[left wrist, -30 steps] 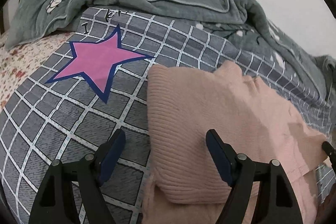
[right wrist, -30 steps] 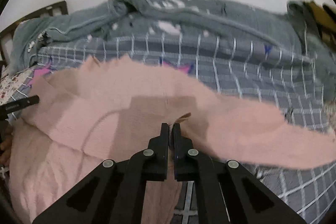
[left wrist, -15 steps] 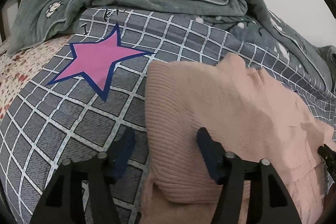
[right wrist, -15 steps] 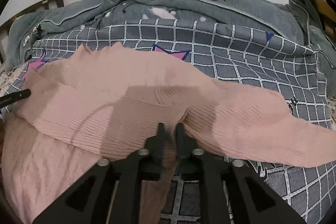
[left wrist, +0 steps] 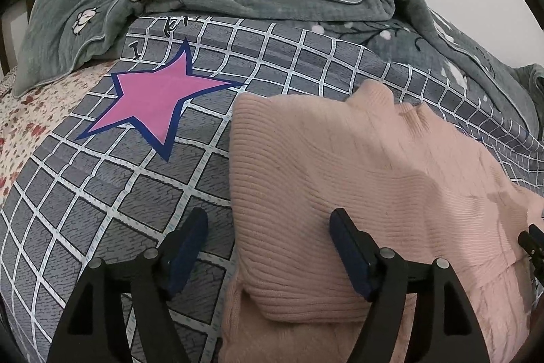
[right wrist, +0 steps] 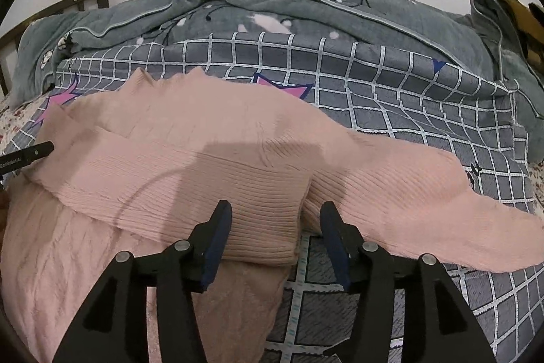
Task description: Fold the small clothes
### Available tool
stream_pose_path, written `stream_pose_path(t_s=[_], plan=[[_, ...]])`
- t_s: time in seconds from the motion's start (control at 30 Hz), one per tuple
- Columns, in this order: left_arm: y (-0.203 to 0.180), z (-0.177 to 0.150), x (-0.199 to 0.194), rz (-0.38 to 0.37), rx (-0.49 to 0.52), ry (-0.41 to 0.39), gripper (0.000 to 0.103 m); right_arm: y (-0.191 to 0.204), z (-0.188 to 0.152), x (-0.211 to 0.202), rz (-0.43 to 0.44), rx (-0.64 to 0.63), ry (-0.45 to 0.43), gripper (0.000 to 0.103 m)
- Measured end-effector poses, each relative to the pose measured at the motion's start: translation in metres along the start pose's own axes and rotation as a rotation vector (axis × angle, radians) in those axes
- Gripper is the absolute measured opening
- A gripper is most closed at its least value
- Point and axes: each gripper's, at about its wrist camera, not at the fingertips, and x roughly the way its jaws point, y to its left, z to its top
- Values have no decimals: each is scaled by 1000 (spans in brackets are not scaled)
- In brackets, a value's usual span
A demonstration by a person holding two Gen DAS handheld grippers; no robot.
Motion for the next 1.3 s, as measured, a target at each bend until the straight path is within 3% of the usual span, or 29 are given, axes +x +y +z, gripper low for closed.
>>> stream_pose_path(t_s=[0.3, 0.4, 0.93, 1.3], plan=[[0, 0, 0, -3, -2, 0, 74, -15, 1, -16, 20, 64, -18, 54], [0, 0, 0, -3, -2, 0, 74, -28, -1, -31, -11, 78, -52, 57], [-1, -1, 2, 5, 6, -2, 75, -187, -37, -94, -187, 411, -148, 59], [-1, -1, 2, 13, 10, -7, 76, -231, -72, -105, -280, 398, -111, 59]])
